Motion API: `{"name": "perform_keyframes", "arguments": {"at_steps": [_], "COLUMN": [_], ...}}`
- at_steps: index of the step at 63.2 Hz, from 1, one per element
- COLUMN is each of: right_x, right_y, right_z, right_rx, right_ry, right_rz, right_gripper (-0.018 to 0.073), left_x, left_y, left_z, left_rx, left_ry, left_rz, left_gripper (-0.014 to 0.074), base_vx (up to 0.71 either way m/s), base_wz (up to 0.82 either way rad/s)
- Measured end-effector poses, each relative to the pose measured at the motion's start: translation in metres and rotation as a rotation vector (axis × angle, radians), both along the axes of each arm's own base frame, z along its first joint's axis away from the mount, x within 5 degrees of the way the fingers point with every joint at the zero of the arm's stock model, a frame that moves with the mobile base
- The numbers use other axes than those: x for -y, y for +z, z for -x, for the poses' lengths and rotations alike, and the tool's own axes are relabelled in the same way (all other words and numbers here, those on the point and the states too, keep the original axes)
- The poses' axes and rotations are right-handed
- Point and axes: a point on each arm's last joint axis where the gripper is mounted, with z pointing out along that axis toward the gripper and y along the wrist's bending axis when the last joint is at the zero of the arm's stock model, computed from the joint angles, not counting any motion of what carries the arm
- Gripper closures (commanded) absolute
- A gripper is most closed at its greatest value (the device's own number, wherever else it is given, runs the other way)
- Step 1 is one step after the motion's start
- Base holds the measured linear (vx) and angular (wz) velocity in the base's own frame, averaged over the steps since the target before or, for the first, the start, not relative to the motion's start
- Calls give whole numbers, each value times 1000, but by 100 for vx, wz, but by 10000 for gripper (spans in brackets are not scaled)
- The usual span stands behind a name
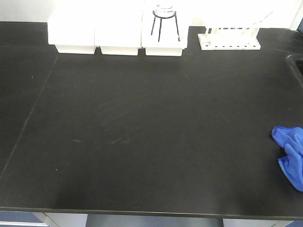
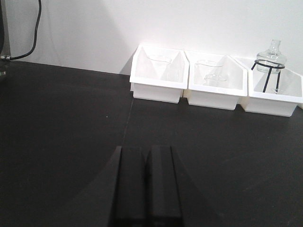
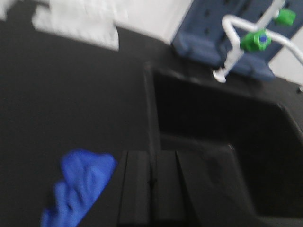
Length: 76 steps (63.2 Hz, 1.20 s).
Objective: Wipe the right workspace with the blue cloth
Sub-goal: 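Grasp the blue cloth with the right gripper and lift it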
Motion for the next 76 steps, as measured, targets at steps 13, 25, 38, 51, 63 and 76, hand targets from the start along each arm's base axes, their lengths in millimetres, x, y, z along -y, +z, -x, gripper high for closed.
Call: {"name": "perform_keyframes", "arguments": {"at_steps": [13,25,38,51,63,76], "right_x": [6,7,7,7,4,3], "right_y": [-33,-68,-103,-131,-148,-160], "right_z": [-46,-75,-96,-107,-116,-123], "right_rx": [-228,-387,-550,-660,-682,-699], "right_ry": [-72,-159,-179,-220,-238,-225], "right_rz": [-55,-175,-198,-238,-296,-309], "right_gripper": [515,389,170,15,20,118], "left_x": [0,0,0,0,0,0], "left_y": [0,0,0,0,0,0], "left_z": [0,0,0,0,0,0], "left_rx": [0,0,0,0,0,0], "left_ry": [0,0,0,0,0,0], "left_rz": [0,0,0,0,0,0], "left_gripper": [602,602,602,602,602,602], "base_vx": [0,0,0,0,0,0], "base_wz": [0,0,0,0,0,0]}}
